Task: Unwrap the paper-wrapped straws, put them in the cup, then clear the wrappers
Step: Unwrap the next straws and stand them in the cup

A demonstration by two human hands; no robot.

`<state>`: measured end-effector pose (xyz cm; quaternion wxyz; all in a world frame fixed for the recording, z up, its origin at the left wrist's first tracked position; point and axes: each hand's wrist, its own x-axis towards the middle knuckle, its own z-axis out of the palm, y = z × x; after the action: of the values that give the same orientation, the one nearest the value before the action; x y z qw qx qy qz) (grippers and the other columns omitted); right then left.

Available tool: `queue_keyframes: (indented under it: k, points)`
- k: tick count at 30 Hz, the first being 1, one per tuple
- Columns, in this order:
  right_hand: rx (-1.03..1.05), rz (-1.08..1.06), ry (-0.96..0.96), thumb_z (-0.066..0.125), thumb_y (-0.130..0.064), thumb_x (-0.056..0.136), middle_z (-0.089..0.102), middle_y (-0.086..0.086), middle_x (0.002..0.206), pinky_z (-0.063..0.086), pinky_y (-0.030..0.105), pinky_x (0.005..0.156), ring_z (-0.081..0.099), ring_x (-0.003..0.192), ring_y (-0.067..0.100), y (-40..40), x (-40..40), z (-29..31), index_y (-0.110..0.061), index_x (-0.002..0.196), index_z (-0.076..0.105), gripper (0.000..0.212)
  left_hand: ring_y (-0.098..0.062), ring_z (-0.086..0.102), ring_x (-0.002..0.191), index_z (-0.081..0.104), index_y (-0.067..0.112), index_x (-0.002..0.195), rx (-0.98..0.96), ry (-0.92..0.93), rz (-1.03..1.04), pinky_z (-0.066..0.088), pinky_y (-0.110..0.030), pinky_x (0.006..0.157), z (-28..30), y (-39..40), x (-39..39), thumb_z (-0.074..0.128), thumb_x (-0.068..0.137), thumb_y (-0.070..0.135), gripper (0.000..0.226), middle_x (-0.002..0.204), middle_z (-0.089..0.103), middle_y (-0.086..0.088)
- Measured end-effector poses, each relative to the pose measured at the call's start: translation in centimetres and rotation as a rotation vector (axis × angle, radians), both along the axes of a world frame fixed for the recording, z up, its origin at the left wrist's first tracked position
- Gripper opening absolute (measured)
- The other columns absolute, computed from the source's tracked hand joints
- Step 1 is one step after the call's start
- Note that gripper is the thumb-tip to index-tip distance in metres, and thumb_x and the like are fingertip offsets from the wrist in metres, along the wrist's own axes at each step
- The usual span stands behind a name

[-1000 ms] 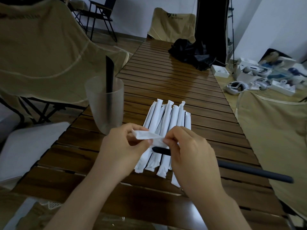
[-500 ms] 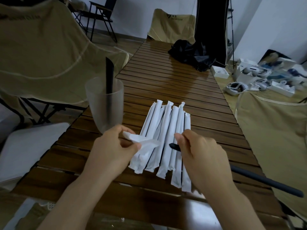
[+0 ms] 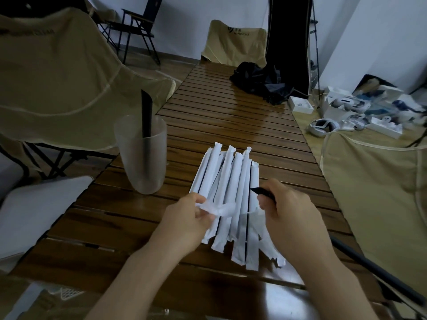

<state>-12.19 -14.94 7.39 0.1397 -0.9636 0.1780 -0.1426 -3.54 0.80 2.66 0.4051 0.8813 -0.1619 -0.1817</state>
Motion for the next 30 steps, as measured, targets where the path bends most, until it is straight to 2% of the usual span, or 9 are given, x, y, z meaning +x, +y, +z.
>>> queue_keyframes:
  k: [3, 5, 7, 10, 14, 19, 23, 26, 30]
  points:
    - [0.079, 0.059, -0.123, 0.061, -0.016, 0.09, 0.058, -0.008, 0.085, 0.051, 0.036, 0.065, 0.056, 0.077, 0.014, -0.4, 0.3, -0.4, -0.022, 0.101, 0.065, 0.014, 0.002, 0.054, 0.081, 0.048, 0.028, 0.131, 0.007, -0.044, 0.015, 0.04, -0.003, 0.05, 0.5, 0.4, 0.4, 0.064, 0.09, 0.027, 0.043, 0.125, 0.059, 0.009]
    - [0.06, 0.074, -0.171, 0.066, -0.013, 0.086, 0.056, -0.006, 0.093, 0.051, 0.043, 0.074, 0.054, 0.087, 0.017, -0.3, 0.6, -0.3, -0.023, 0.102, 0.068, 0.019, -0.002, 0.055, 0.09, 0.049, 0.028, 0.129, 0.042, -0.116, 0.052, 0.039, -0.007, 0.062, 1.0, 0.8, 0.6, 0.066, 0.089, 0.026, 0.044, 0.125, 0.057, 0.011]
    - [0.01, 0.074, -0.237, 0.072, -0.012, 0.08, 0.054, -0.005, 0.096, 0.048, 0.046, 0.078, 0.05, 0.093, 0.018, 0.3, 0.7, 0.1, -0.024, 0.098, 0.071, 0.022, -0.004, 0.058, 0.091, 0.053, 0.029, 0.125, 0.062, -0.169, 0.077, 0.037, -0.008, 0.063, 1.3, 1.4, 0.8, 0.066, 0.088, 0.025, 0.039, 0.12, 0.059, 0.013]
    - [-0.134, 0.084, -0.36, 0.077, -0.014, 0.073, 0.052, -0.002, 0.094, 0.039, 0.042, 0.081, 0.048, 0.09, 0.019, 1.3, 0.6, 1.0, -0.026, 0.089, 0.073, 0.02, -0.002, 0.059, 0.089, 0.059, 0.031, 0.115, 0.095, -0.219, 0.088, 0.037, -0.008, 0.063, 1.8, 2.6, 0.9, 0.064, 0.09, 0.026, 0.026, 0.11, 0.062, 0.014]
    - [-0.202, 0.172, -0.568, 0.07, -0.014, 0.083, 0.053, -0.002, 0.089, 0.029, 0.031, 0.079, 0.047, 0.082, 0.015, 2.5, 0.4, 2.5, -0.022, 0.095, 0.072, 0.015, -0.002, 0.058, 0.091, 0.061, 0.034, 0.107, 0.128, -0.235, 0.141, 0.039, -0.013, 0.068, 2.9, 4.5, 0.9, 0.061, 0.092, 0.026, 0.018, 0.108, 0.062, 0.013]
    - [-0.085, 0.26, -0.835, 0.056, -0.009, 0.091, 0.06, -0.006, 0.085, 0.04, 0.036, 0.068, 0.048, 0.078, 0.015, 5.3, 0.3, 5.2, -0.015, 0.103, 0.07, 0.019, -0.003, 0.057, 0.092, 0.061, 0.039, 0.099, 0.114, -0.262, 0.224, 0.045, -0.02, 0.078, 4.1, 7.1, 0.8, 0.059, 0.092, 0.028, 0.013, 0.105, 0.062, 0.014]
    - [0.067, 0.314, -1.045, 0.057, -0.007, 0.09, 0.061, -0.007, 0.086, 0.044, 0.036, 0.072, 0.053, 0.079, 0.017, 8.3, 0.9, 7.7, -0.01, 0.103, 0.065, 0.016, -0.002, 0.058, 0.088, 0.063, 0.039, 0.095, 0.092, -0.289, 0.273, 0.053, -0.025, 0.08, 4.7, 8.7, 1.1, 0.06, 0.091, 0.026, 0.014, 0.1, 0.061, 0.015]
    - [0.1, 0.322, -1.104, 0.056, -0.005, 0.091, 0.059, -0.008, 0.087, 0.043, 0.029, 0.074, 0.052, 0.08, 0.014, 10.1, 2.0, 8.7, -0.007, 0.1, 0.066, 0.013, 0.001, 0.057, 0.086, 0.061, 0.039, 0.092, 0.061, -0.287, 0.283, 0.052, -0.022, 0.075, 4.5, 9.9, 1.5, 0.061, 0.09, 0.024, 0.016, 0.095, 0.063, 0.018]
    - [0.206, 0.328, -1.066, 0.054, -0.009, 0.093, 0.059, -0.012, 0.089, 0.046, 0.03, 0.072, 0.053, 0.084, 0.013, 11.6, 3.7, 8.1, -0.01, 0.1, 0.065, 0.013, 0.002, 0.056, 0.086, 0.062, 0.038, 0.094, 0.059, -0.292, 0.293, 0.048, -0.018, 0.073, 4.2, 10.8, 2.2, 0.061, 0.09, 0.023, 0.016, 0.095, 0.062, 0.019]
